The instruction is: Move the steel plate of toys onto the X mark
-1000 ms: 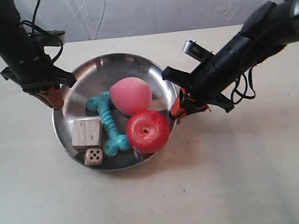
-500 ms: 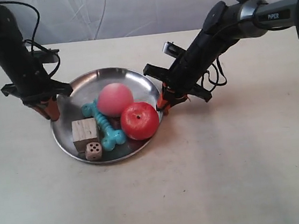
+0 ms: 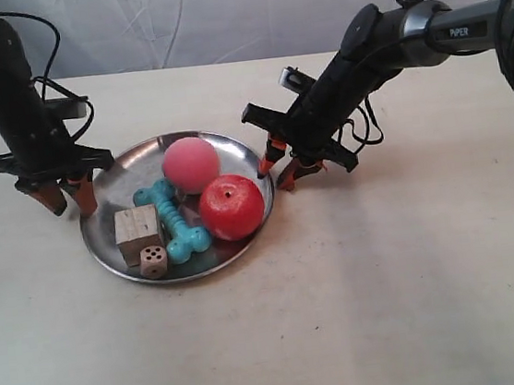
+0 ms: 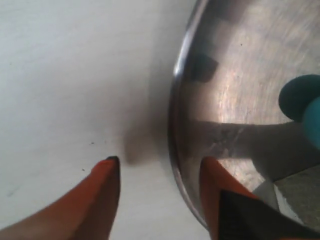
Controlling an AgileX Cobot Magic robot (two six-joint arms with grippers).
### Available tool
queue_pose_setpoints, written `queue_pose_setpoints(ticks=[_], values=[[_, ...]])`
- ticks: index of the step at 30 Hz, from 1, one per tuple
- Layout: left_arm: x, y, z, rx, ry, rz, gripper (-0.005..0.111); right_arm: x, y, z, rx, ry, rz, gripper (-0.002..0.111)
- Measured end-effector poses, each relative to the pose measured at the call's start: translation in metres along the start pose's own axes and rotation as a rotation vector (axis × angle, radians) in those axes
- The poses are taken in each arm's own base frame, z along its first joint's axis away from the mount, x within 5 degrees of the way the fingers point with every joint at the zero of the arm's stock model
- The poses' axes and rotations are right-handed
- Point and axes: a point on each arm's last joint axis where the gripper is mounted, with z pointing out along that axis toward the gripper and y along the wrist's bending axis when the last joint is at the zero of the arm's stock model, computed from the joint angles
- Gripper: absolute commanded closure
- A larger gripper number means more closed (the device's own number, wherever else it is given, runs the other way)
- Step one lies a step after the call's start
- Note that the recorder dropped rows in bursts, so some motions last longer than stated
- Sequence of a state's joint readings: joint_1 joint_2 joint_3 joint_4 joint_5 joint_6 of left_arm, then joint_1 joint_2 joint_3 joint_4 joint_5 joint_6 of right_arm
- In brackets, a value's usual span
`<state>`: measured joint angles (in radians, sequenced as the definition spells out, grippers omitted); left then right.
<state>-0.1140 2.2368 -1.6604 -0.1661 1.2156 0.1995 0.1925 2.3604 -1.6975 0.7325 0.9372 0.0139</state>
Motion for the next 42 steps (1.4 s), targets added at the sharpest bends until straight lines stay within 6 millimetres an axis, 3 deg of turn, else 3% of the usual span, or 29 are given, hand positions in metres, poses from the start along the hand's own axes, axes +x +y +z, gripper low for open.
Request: queue_pose_setpoints(ticks=[3, 6, 10, 11, 14, 17, 19, 24, 28, 33, 39, 42], values=[[0.0, 0.001, 0.0, -0.015, 0.003, 0.006, 0.047, -0.002, -0.002, -0.006, 0.011, -0.013, 0.003, 0.075], [0.002, 0.007, -0.003, -0.07, 0.006, 0.003, 0.06, -0.008, -0.007, -0.023, 0.036, -0.05, -0.012, 0.081], [0.008, 0.016, -0.03, -0.115, -0.052, -0.049, 0.096, -0.014, -0.003, -0.073, 0.094, -0.18, -0.093, 0.11], [0.011, 0.018, -0.042, -0.118, -0.081, -0.063, 0.105, -0.013, 0.0, -0.087, 0.112, -0.213, -0.121, 0.108], [0.023, 0.017, -0.086, -0.117, -0.203, -0.074, 0.106, -0.004, 0.016, -0.141, 0.196, -0.339, -0.243, 0.109], [0.039, 0.003, -0.132, -0.093, -0.376, -0.034, 0.106, 0.019, 0.038, -0.195, 0.257, -0.46, -0.366, 0.109], [0.055, -0.01, -0.159, -0.051, -0.497, 0.004, 0.106, 0.041, 0.048, -0.22, 0.269, -0.517, -0.421, 0.109], [0.125, -0.047, -0.217, 0.033, -0.815, 0.135, 0.106, 0.115, 0.058, -0.263, 0.244, -0.676, -0.526, 0.109], [0.188, -0.062, -0.231, -0.001, -1.052, 0.164, 0.107, 0.178, 0.041, -0.267, 0.203, -0.798, -0.579, 0.109], [0.247, -0.063, -0.211, -0.097, -1.283, 0.125, 0.107, 0.226, 0.005, -0.245, 0.169, -0.894, -0.599, 0.109], [0.28, -0.058, -0.174, -0.146, -1.353, 0.084, 0.107, 0.257, -0.03, -0.227, 0.113, -1.026, -0.567, 0.109], [0.287, -0.059, -0.168, -0.148, -1.354, 0.086, 0.107, 0.266, -0.038, -0.223, 0.1, -1.014, -0.549, 0.109]])
